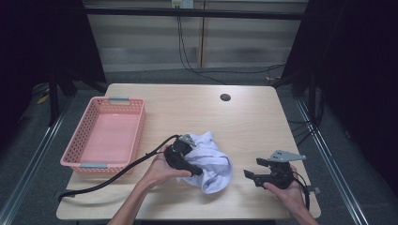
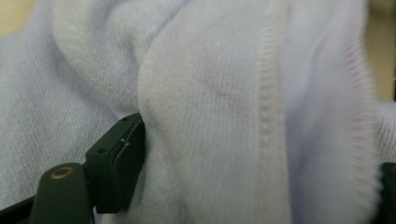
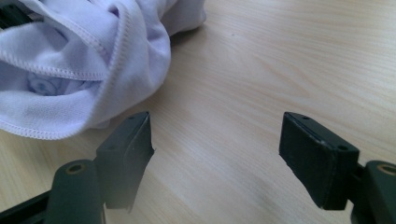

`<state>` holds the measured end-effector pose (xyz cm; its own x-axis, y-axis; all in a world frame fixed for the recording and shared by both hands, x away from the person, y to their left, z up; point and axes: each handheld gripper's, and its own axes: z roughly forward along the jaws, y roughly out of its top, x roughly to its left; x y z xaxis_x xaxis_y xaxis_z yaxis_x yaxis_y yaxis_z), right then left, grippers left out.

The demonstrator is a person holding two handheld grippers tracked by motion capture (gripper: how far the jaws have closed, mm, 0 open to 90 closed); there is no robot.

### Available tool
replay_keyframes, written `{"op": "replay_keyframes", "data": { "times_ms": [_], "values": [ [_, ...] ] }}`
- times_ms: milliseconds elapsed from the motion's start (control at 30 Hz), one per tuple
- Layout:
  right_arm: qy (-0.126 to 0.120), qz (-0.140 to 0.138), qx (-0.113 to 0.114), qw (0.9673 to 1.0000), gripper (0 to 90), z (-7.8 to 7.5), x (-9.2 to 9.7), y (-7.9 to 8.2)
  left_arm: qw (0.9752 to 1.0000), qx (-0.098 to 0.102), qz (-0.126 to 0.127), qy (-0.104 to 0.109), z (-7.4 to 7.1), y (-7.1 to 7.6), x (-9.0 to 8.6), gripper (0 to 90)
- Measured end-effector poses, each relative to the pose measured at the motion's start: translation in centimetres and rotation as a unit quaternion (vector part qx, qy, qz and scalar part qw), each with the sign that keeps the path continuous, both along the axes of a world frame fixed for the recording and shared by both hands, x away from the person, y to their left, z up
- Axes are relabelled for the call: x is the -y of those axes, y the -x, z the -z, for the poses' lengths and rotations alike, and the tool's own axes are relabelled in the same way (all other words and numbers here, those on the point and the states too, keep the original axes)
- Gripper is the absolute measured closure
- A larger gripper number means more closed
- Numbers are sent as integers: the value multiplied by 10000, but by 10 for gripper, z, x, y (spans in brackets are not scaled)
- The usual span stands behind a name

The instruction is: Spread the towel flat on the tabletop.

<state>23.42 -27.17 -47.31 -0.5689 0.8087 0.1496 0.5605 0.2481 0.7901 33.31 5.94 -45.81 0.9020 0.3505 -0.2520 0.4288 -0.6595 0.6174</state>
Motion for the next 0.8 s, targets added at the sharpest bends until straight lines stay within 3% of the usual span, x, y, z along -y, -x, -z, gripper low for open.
{"op": "replay_keyframes", "data": {
  "times_ms": [33,200,233,300,333,433,467,500,633,733,800],
  "values": [
    [-23,-6,28,10000,253,-2,-1,-1,9999,-43,-13,134,-3,1,-1,198],
    [-73,22,114,9999,251,-8,-3,-2,9994,51,-130,327,-24,5,-9,189],
    [-91,25,117,9999,251,-10,-4,-3,9987,96,-144,477,-27,7,-13,181],
    [-143,-40,176,9997,251,-15,-10,-4,9983,82,-203,543,-32,9,-20,207],
    [-160,-75,191,9997,252,-17,-12,-5,9971,53,-335,675,-32,11,-29,202],
    [-187,-172,193,9995,254,-19,-19,-7,9963,69,-431,740,-31,17,-40,230],
    [-116,-321,186,9992,266,-20,-29,-10,9958,57,-481,778,-29,21,-46,318],
    [-116,-353,176,9992,273,-21,-33,-11,9950,41,-503,858,-27,23,-50,327],
    [-110,-521,188,9984,299,-23,-46,-18,9948,25,-573,847,-19,43,-64,341],
    [-104,-743,227,9969,314,-28,-68,-29,9940,-22,-669,862,-7,56,-62,342],
    [-93,-771,231,9967,316,-28,-72,-31,9949,-49,-580,820,-3,59,-58,359]
  ]
}}
